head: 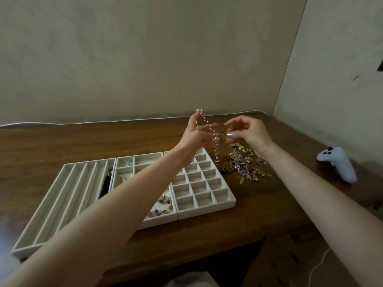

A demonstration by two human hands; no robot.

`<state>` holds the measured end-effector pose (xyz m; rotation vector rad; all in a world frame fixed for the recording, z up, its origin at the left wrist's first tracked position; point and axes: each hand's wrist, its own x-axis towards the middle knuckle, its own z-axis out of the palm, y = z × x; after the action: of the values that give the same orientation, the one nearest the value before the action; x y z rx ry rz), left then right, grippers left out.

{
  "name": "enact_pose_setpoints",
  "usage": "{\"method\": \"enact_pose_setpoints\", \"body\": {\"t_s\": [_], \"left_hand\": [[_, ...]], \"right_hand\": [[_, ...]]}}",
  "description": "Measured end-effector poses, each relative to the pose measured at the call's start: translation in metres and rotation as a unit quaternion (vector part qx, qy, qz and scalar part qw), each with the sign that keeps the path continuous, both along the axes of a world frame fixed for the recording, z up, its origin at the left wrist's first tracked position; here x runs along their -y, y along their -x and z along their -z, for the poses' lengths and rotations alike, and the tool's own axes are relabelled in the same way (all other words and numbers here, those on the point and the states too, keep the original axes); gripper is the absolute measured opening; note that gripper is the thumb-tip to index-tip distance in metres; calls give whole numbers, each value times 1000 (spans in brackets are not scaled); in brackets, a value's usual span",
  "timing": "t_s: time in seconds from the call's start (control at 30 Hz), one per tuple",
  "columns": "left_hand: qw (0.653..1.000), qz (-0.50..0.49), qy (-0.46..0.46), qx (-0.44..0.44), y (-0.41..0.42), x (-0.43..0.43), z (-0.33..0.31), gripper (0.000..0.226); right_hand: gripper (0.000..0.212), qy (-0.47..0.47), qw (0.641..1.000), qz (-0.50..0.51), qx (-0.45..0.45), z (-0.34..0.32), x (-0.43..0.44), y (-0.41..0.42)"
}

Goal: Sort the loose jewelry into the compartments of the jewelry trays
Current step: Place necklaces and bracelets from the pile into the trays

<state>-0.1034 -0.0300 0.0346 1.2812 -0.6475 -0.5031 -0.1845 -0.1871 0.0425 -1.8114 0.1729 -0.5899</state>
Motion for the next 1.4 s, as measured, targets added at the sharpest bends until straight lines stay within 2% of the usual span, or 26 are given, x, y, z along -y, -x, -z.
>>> {"method": "enact_pose_setpoints", "body": {"t_s": [0.13,0.3,0.37,0.47,0.5,0.57,0.63,0.77,0.83,0.97,1.13,1.4], "left_hand": [[999,25,-26,7,-2,-3,3,78],[997,41,-72,9,0,2,3,65],[997,47,-67,9,1,2,1,64],[998,35,-48,24,0,-1,-1,61],[998,30,-37,29,-1,-2,-2,60],[999,22,-14,28,-2,-6,-6,53],[999,32,7,17,-1,-10,-12,40],[996,81,32,5,5,-12,-20,13],[994,95,46,-2,7,-13,-22,5],[994,58,94,-9,5,-28,-29,6],[987,-29,154,-44,-13,-64,-24,10],[981,-135,110,-82,-28,-106,0,14]], "right_hand": [[26,-53,998,-38,21,-2,-1,0],[25,-14,998,-68,2,-2,-8,-3],[25,-12,999,-41,12,-2,-8,-3],[25,-30,998,51,11,1,1,-5],[27,-6,996,85,-8,3,6,-6],[37,107,983,128,-71,9,15,-8],[49,158,978,91,-97,12,15,-8],[57,70,993,-84,-52,4,-10,-8],[47,34,990,-121,-59,2,-18,-12],[12,61,988,-126,-67,2,-21,-16],[15,-49,990,-116,-62,6,-12,-20],[7,-73,992,-97,-37,2,-46,-38]]}}
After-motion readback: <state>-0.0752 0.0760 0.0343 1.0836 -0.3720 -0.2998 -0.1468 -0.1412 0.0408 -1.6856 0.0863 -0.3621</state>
